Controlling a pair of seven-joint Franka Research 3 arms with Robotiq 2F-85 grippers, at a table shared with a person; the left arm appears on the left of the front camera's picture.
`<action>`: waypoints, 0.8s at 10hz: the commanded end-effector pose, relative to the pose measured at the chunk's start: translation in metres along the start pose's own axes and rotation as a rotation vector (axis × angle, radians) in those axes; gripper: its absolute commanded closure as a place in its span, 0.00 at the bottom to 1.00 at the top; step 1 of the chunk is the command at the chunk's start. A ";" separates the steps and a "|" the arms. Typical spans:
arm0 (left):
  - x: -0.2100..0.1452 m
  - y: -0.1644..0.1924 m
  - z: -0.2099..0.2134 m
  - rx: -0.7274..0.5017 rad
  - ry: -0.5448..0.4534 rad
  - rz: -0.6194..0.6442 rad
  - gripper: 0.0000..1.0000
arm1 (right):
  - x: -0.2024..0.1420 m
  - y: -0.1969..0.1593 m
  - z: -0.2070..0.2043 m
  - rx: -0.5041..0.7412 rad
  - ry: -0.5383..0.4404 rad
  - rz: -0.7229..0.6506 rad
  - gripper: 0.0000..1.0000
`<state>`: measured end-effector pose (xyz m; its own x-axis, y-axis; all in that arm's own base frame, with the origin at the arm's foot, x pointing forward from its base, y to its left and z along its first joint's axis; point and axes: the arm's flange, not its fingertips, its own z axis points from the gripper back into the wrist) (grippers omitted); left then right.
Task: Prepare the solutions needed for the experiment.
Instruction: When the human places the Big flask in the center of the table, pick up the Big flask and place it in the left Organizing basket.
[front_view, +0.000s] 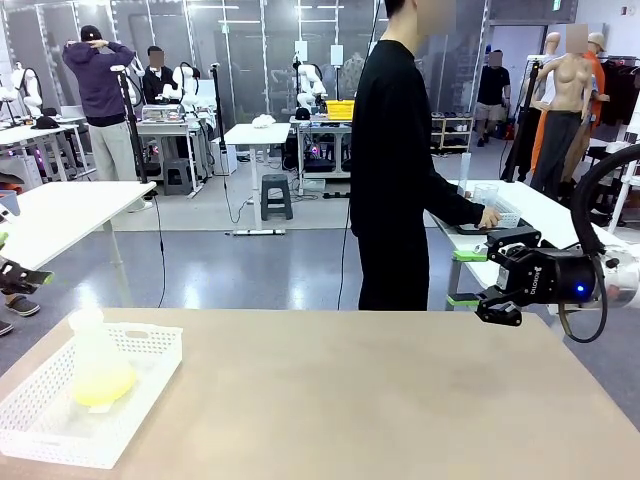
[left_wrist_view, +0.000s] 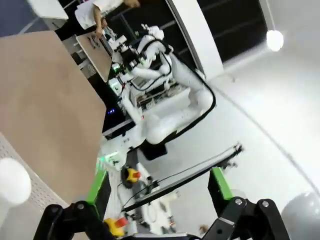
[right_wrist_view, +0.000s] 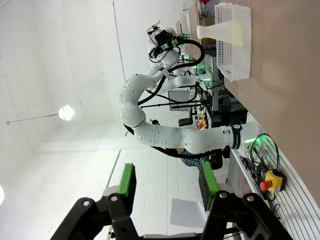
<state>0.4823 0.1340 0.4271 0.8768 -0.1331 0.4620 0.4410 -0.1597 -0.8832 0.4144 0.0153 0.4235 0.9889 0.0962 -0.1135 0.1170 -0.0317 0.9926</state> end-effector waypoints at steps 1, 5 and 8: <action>0.014 -0.008 0.007 0.031 -0.067 0.129 0.00 | -0.001 0.002 -0.001 0.009 0.003 0.005 0.35; 0.013 -0.013 0.003 0.046 -0.036 0.334 0.00 | -0.001 0.002 -0.001 0.009 0.003 0.005 0.35; 0.021 -0.003 0.008 0.099 -0.023 0.340 0.00 | -0.001 0.002 -0.001 0.009 0.003 0.005 0.35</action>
<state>0.4940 0.1343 0.4374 0.9813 -0.1403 0.1316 0.1229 -0.0691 -0.9900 0.4144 0.0153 0.4235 0.9889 0.0961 -0.1135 0.1170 -0.0316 0.9926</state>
